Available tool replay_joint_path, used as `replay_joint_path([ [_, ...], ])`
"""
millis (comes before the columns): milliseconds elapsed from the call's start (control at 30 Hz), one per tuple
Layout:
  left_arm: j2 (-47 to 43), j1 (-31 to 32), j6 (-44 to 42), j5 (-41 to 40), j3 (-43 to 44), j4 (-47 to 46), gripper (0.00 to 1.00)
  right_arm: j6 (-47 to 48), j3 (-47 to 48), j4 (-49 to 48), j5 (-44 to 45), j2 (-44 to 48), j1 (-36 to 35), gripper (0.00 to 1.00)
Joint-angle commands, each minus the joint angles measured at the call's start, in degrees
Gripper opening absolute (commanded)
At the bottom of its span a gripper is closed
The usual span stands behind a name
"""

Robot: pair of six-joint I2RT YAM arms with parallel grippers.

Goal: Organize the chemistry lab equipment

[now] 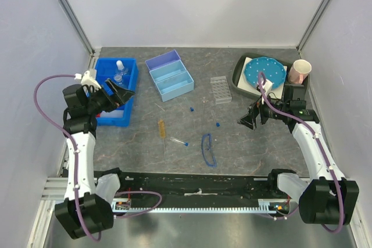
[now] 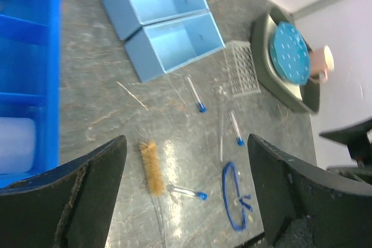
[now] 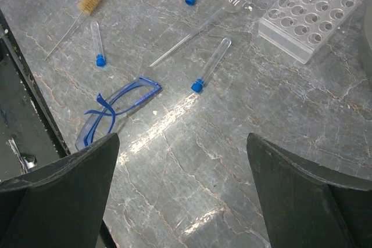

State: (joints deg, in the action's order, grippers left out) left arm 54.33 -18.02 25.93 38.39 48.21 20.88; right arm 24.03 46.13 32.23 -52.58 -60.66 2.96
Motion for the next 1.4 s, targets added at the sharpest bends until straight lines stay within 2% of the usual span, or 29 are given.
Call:
replay_joint_path([
  [0, -4.1, 5.3, -4.5, 2.3, -2.1, -0.9, 0.91, 3.5, 1.9, -0.1, -2.3, 0.0, 0.6, 0.98],
  [267, -7.2, 11.2, -3.7, 2.0, -5.8, 0.3, 0.94, 4.6, 1.1, -0.4, -2.6, -0.9, 1.4, 0.98],
  [467, -7.0, 20.3, -3.4, -3.3, -7.9, 3.4, 0.99, 4.8, 0.9, -0.7, -2.4, -2.3, 2.0, 0.98],
  [767, -2.2, 36.6, -0.7, -21.4, -8.6, 6.1, 1.00, 5.2, 0.8, -0.8, -1.4, -3.9, 2.4, 0.98],
  [800, -1.3, 40.0, -0.8, -26.9, -8.0, 7.2, 1.00, 5.3, 0.8, -0.8, -1.3, -4.0, 2.4, 0.98],
  [967, 4.1, 49.0, -0.7, -41.6, -2.8, 12.2, 1.00, 5.6, 0.8, -0.8, -1.1, -4.7, 2.3, 0.98],
  [1067, 6.8, 51.2, -0.1, -46.6, -1.3, 13.3, 1.00, 5.7, 0.8, -0.7, -0.9, -5.0, 2.4, 0.98],
  [1267, 13.0, 51.5, 4.8, -51.5, -0.8, 10.9, 1.00, 5.8, 0.8, -0.8, -0.9, -4.8, 2.4, 0.98],
  [1367, 16.8, 51.6, 5.7, -50.5, -0.7, 8.3, 1.00, 5.9, 0.8, -0.7, -0.9, -4.6, 2.4, 0.98],
])
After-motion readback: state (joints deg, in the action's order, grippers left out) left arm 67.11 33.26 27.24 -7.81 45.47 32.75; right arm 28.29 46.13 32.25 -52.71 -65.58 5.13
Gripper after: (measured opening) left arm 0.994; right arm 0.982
